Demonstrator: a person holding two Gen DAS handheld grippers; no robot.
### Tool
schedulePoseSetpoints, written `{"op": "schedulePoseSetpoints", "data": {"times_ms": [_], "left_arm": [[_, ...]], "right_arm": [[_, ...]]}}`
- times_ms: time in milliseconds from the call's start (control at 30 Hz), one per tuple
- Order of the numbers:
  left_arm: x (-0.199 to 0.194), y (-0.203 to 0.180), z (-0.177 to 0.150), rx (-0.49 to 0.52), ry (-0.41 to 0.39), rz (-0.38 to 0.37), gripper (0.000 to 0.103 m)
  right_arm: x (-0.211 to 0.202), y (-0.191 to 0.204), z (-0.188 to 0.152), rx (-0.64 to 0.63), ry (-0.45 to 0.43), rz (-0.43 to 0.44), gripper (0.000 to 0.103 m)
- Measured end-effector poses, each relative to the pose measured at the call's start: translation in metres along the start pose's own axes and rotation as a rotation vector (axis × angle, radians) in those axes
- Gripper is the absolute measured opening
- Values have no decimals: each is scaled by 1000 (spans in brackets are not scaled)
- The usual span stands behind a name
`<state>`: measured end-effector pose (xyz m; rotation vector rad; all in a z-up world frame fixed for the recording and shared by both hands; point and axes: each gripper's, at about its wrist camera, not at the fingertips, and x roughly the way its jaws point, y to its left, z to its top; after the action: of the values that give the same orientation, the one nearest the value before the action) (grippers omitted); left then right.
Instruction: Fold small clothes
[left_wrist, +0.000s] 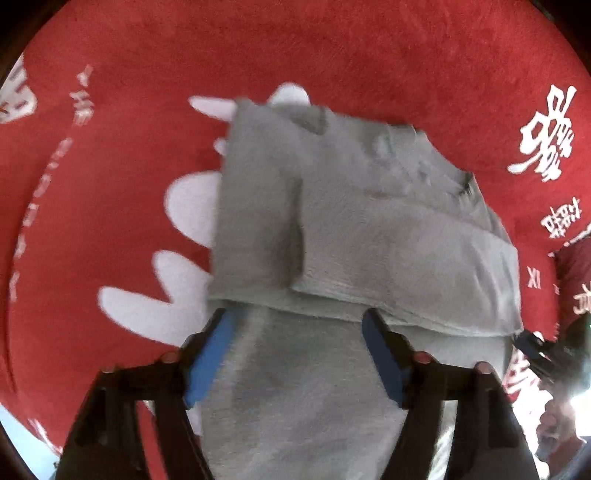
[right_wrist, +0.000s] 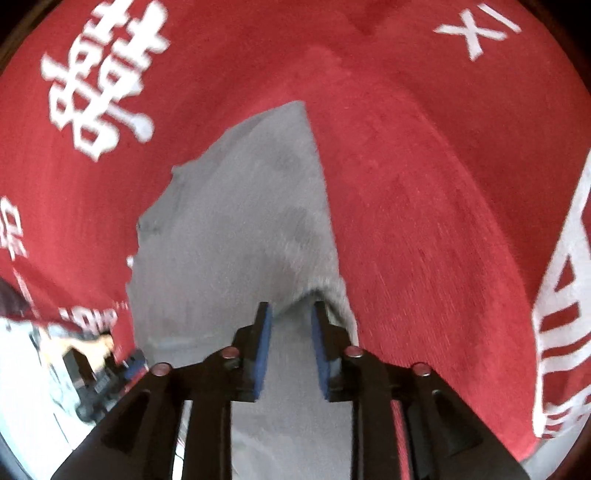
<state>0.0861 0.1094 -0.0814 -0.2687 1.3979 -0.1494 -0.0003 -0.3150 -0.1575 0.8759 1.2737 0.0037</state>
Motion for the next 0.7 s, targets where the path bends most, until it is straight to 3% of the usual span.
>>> {"op": "schedulePoseSetpoints", "data": {"times_ms": [100, 200, 333, 433, 533, 667, 700], "left_arm": [[-5, 7, 7, -7, -10, -18, 74], [-1, 14, 29, 1, -31, 18, 74], [22, 24, 65, -46, -13, -26, 74], [41, 34, 81, -75, 23, -45, 74], [43, 40, 90, -79, 6, -92, 74], [45, 47, 100, -91, 19, -152, 70], [43, 47, 102, -83, 15, -148, 63]], "right_arm": [[-23, 9, 2, -79, -42, 19, 32], [-29, 10, 26, -105, -88, 0, 52], [-4, -2, 69, -52, -60, 12, 53], [21, -12, 89, 2, -7, 74, 53], [36, -13, 99, -1, 34, 144, 54], [41, -22, 108, 63, 45, 201, 49], [40, -24, 110, 81, 58, 166, 30]]}}
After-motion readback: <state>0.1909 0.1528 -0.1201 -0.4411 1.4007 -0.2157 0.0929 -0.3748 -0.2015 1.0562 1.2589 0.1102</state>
